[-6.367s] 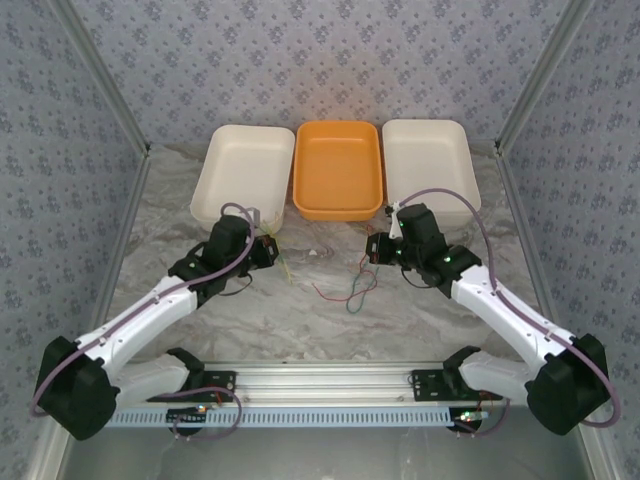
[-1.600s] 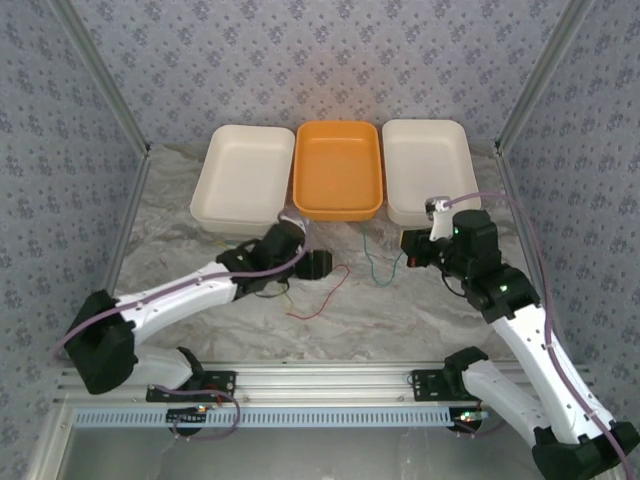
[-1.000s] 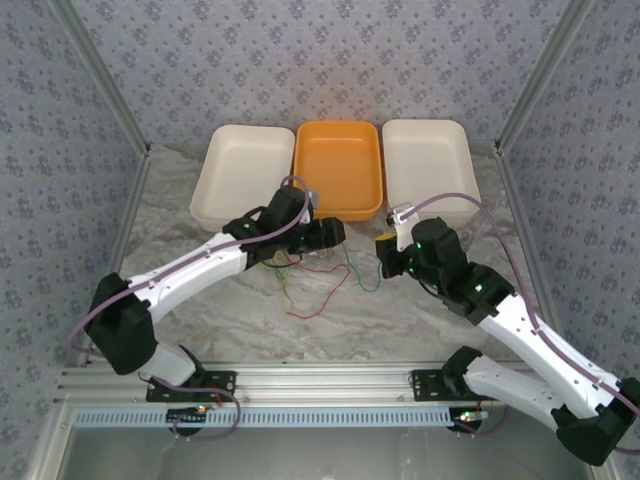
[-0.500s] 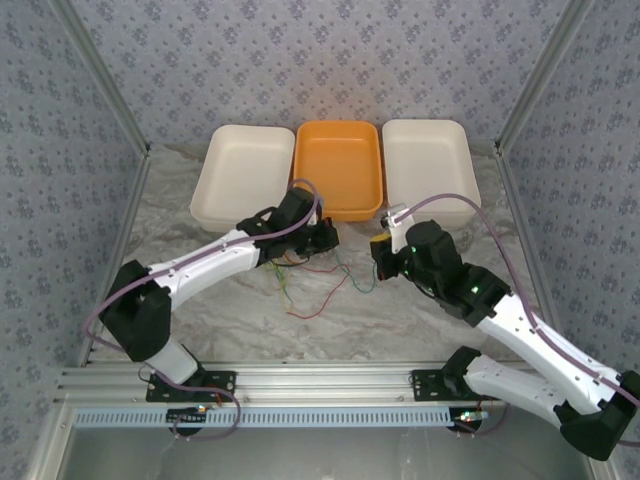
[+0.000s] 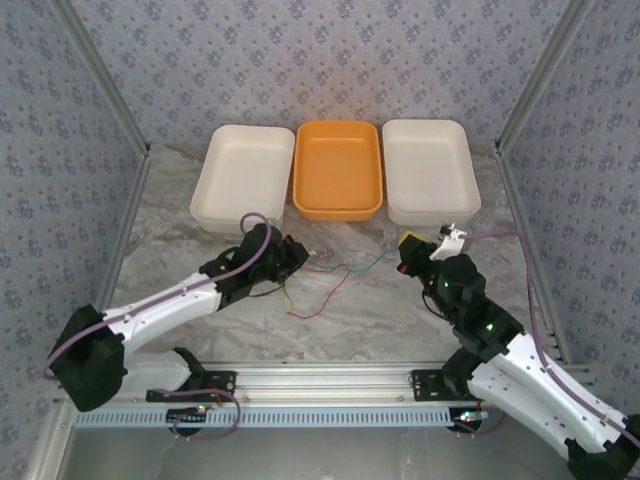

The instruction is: Untangle the cables

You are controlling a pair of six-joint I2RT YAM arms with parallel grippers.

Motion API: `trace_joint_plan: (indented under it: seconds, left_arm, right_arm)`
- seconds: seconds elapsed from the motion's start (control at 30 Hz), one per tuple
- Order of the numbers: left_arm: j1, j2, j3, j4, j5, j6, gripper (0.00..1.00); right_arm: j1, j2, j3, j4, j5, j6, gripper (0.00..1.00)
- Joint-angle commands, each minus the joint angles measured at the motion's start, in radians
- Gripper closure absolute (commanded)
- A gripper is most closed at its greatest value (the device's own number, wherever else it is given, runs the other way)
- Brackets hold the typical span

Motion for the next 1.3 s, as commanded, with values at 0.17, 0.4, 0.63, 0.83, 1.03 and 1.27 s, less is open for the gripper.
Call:
trace_joint_plan:
  seconds: [0.17,0.4,0.63,0.83,1.03,1.27]
  left_arm:
    - [-0.023,-0.131,-0.209,0.208,-0.151,-0.444,1.00]
    - [-0.064,-0.238,-0.243,0.210,-0.283,-0.566,1.00]
    - [-0.081,-0.320,-0.285,0.256,-0.404,-0.627,1.00]
    - [-0.081,-0.377,-0.284,0.233,-0.464,-0.622,1.00]
    - [-0.059,-0.386,-0.205,0.176,-0.440,-0.487,1.00]
    - [0.046,-0.340,0.003,0.048,-0.274,-0.091,1.00]
  right_arm:
    - [0.001,-0.023,-0.068,0.257,0.160,0.405,1.00]
    - [0.027,-0.050,-0.104,0.183,0.218,0.617,1.00]
    - [0.099,-0.062,-0.121,0.081,0.279,0.771,1.00]
    - [0.167,-0.060,-0.132,0.056,0.342,0.817,1.00]
    - [0.174,-0.026,-0.042,-0.019,0.299,0.711,1.00]
    - [0.175,0.078,0.284,-0.347,0.206,0.389,0.43]
